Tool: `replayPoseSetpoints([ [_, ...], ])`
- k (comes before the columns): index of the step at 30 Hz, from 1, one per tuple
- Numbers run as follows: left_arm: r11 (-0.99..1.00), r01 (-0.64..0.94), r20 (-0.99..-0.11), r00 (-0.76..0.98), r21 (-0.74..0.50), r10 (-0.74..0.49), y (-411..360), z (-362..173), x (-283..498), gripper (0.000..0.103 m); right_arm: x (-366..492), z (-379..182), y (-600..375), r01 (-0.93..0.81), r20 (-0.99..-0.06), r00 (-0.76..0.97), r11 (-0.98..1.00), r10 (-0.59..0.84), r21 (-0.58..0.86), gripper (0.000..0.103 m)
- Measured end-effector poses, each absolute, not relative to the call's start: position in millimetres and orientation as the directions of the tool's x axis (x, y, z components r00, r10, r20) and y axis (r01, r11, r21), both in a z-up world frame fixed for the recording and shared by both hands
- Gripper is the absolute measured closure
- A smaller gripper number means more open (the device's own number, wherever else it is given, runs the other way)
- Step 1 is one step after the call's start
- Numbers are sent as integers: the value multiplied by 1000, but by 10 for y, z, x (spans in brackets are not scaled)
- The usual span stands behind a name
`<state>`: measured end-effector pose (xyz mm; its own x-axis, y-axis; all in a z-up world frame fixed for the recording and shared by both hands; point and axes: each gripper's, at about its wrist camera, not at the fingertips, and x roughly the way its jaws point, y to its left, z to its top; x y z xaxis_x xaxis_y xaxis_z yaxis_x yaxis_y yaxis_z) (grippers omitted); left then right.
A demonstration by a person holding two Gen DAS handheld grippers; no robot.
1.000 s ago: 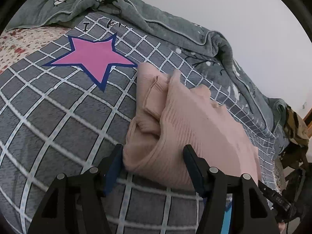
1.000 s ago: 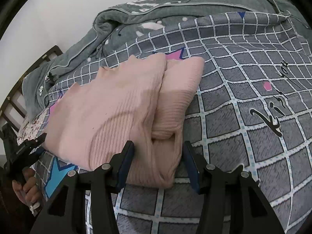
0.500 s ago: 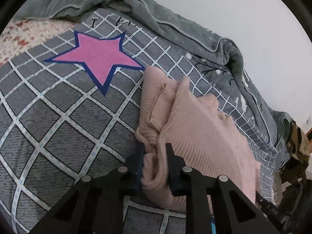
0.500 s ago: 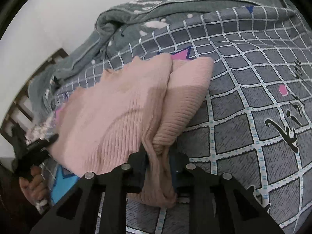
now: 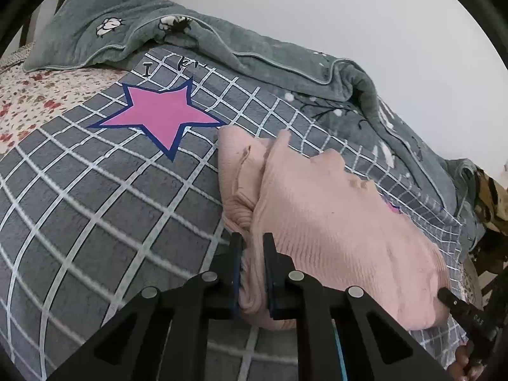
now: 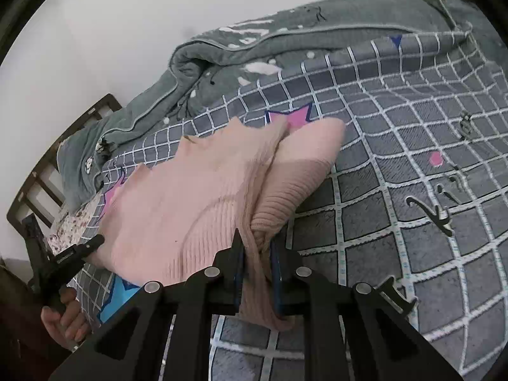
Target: Fold small clothes
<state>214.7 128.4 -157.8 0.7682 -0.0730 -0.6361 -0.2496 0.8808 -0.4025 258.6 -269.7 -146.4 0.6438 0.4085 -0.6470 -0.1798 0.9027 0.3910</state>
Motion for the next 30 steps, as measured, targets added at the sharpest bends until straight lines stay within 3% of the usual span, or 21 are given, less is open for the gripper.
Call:
replayPoseSetpoints([
  [15, 908, -192, -616, 783, -372, -87, 989, -1545, 1274, 90, 1853, -1404, -2946, -168, -665, 643, 917, 380, 361, 89],
  [19, 923, -183, -617, 784, -338, -71, 968, -1511, 1287, 87, 1796, -1385, -2881, -151, -698, 645, 947, 311, 283, 83],
  [23, 910, -196, -622, 779, -365, -82, 1060, -1507, 1300, 67, 1659, -1309, -2822, -130, -699, 684, 978, 208, 165, 81],
  [25, 894, -208, -626, 774, -397, -97, 1125, -1518, 1319, 56, 1576, -1230, -2790, -126, -684, 709, 985, 172, 117, 75],
  [30, 869, -229, -622, 775, -438, -109, 1224, -1511, 1354, 49, 1487, -1020, -2493, -188, -659, 727, 979, 194, 81, 69],
])
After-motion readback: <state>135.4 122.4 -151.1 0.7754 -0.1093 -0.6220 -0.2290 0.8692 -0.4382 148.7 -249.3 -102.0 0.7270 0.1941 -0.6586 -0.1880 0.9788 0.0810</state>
